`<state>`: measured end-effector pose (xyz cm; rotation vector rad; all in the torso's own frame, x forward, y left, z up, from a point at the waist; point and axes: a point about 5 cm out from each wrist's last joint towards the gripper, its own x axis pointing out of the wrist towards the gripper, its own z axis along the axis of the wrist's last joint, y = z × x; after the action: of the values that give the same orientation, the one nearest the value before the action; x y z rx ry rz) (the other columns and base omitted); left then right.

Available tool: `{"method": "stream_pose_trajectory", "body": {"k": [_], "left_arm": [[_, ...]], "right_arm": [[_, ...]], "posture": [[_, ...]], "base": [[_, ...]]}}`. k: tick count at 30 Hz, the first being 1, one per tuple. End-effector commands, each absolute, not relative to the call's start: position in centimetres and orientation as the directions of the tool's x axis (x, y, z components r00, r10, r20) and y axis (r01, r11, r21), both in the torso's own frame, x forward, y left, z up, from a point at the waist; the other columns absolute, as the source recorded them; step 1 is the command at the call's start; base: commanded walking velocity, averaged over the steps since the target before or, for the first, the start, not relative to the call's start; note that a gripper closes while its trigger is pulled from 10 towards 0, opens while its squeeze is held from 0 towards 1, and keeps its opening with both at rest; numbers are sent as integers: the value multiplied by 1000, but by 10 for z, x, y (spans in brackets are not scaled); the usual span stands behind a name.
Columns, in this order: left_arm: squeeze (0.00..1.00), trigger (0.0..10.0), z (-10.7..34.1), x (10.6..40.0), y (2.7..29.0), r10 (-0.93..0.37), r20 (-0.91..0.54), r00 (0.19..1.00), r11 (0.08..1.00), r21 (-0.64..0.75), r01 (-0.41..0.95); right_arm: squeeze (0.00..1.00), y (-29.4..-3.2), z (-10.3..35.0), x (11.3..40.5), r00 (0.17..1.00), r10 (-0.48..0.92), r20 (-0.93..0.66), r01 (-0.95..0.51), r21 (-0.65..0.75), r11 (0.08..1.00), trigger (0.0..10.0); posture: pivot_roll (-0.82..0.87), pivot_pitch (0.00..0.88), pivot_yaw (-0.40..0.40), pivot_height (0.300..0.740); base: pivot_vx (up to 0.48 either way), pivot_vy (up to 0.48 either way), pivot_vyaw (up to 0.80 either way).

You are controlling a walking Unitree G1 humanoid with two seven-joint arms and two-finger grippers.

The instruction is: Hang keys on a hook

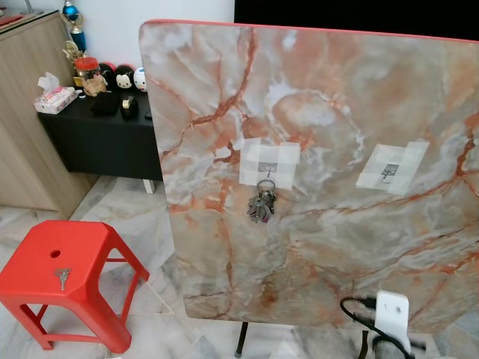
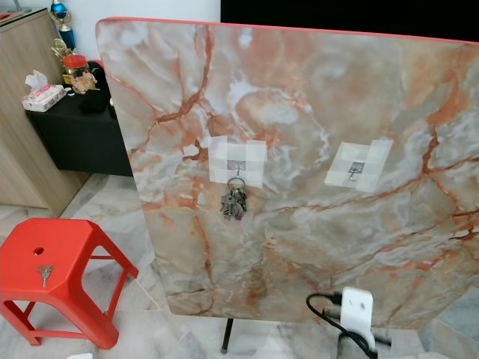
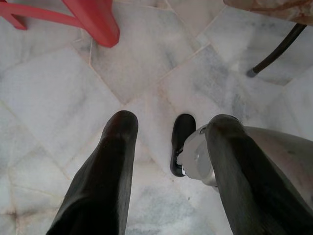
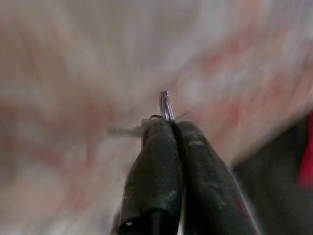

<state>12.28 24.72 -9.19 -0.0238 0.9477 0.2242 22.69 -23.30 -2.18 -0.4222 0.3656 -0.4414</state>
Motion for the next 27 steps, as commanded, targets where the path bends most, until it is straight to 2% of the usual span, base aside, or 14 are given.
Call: {"method": "stream_pose_trajectory", "body": {"k": [1, 5, 9, 16, 27], "left_arm": [[0, 10000, -94, 119, 247, 175, -822, 542, 978, 84, -188], [0, 10000, -93, 120, 247, 177, -820, 544, 978, 84, -191], [0, 10000, -93, 120, 248, 178, -818, 546, 977, 84, -194], [0, 10000, -92, 122, 249, 178, -816, 549, 978, 85, -191], [0, 10000, -91, 124, 249, 180, -813, 554, 977, 85, -193]], "right_arm": [[0, -231, -9, 237, 875, -464, -140, 338, -511, 790, 10000], [0, -230, 20, 251, 921, -384, 63, 341, -607, 718, 10000], [0, -242, 39, 252, 887, -425, 181, 440, -610, 659, 10000], [0, -250, 63, 253, 836, -449, 314, 538, -628, 562, 10000], [0, -234, 92, 273, 838, -348, 420, 546, -653, 525, 10000]], "posture": [[167, 0, -72, 740], [171, 0, -75, 740], [167, 0, -75, 740], [164, 0, -72, 740], [170, 0, -73, 740]], "base": [[0, 0, 0], [0, 0, 0], [0, 0, 0], [0, 0, 0], [0, 0, 0]]}}
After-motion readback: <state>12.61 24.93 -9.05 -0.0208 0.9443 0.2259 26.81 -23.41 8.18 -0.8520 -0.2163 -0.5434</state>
